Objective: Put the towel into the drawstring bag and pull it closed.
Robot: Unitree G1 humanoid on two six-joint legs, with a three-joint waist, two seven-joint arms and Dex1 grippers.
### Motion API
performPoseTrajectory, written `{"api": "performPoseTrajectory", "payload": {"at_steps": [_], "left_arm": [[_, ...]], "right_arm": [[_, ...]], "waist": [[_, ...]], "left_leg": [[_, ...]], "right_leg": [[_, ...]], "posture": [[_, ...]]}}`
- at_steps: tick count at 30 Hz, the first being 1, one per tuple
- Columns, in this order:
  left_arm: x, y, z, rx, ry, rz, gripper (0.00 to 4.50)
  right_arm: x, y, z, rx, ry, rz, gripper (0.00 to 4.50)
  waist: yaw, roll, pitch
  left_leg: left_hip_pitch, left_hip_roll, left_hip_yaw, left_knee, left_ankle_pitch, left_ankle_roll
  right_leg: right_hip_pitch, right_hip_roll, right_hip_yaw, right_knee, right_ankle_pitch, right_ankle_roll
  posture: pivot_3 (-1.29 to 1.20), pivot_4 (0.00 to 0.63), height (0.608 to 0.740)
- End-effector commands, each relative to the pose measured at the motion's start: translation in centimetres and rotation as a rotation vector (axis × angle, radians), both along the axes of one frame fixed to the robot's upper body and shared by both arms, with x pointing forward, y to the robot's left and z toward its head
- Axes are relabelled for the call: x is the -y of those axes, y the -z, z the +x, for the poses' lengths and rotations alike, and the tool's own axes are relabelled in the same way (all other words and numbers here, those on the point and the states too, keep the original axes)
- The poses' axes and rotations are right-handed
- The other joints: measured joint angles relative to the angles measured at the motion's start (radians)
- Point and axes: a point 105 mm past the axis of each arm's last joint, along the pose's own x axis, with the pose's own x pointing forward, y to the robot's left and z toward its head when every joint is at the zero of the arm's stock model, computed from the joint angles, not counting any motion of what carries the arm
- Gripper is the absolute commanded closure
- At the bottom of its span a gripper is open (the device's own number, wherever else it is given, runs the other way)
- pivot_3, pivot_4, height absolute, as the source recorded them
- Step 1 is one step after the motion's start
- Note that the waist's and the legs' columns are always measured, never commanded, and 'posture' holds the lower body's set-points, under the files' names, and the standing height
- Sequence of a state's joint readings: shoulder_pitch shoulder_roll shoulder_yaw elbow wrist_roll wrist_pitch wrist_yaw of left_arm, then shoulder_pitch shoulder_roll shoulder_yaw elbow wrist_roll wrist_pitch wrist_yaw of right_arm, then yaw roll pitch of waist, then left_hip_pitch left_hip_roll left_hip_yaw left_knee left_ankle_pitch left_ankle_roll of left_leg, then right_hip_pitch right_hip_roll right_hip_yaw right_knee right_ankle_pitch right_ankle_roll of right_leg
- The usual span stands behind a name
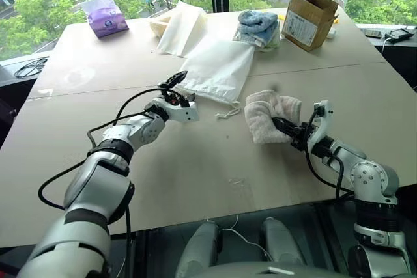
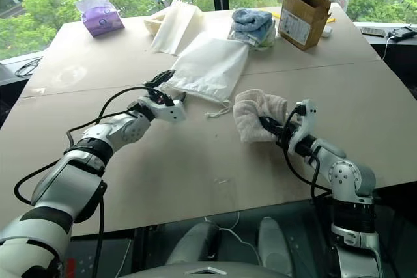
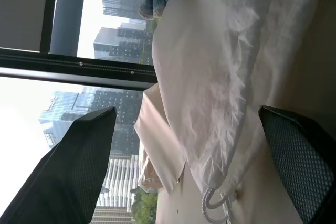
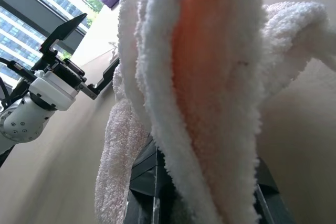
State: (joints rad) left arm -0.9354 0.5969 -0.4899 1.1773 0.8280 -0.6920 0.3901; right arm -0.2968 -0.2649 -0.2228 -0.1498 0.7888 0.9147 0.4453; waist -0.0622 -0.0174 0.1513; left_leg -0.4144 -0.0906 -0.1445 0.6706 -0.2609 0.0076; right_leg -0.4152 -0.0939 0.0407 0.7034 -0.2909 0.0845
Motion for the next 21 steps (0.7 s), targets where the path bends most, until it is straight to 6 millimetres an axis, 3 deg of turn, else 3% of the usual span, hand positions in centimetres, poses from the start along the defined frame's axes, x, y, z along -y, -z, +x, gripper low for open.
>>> {"api": "performPoseTrajectory", "payload": {"at_steps": [1, 17, 21], "left_arm": [[-0.1, -1.4, 0.7, 0.042, -0.026, 0.007, 0.00], [-0.8, -1.7, 2.3, -0.025, -0.154, -0.018, 0.00], [-0.1, -1.6, 2.2, -0.042, -0.113, 0.014, 1.29]], "right_arm": [[0.0, -1.3, -0.3, 0.052, -0.003, 0.010, 4.50], [0.0, -1.2, -0.5, 0.050, 0.024, 0.011, 4.50], [0.0, -1.1, -0.6, 0.047, 0.028, 0.014, 4.50]], "waist": [[-0.003, 0.000, 0.000], [-0.005, 0.000, 0.000], [-0.005, 0.000, 0.000]], "left_leg": [[0.000, 0.000, 0.000, 0.000, 0.000, 0.000], [0.000, 0.000, 0.000, 0.000, 0.000, 0.000], [0.000, -0.001, 0.000, 0.000, 0.000, 0.000]], "right_leg": [[0.000, 0.000, 0.000, 0.000, 0.000, 0.000], [0.000, 0.000, 0.000, 0.002, 0.000, 0.000], [0.000, 0.000, 0.000, 0.002, 0.000, 0.000]], "posture": [[0.00, 0.150, 0.740], [0.00, 0.150, 0.740], [0.00, 0.150, 0.740]]}}
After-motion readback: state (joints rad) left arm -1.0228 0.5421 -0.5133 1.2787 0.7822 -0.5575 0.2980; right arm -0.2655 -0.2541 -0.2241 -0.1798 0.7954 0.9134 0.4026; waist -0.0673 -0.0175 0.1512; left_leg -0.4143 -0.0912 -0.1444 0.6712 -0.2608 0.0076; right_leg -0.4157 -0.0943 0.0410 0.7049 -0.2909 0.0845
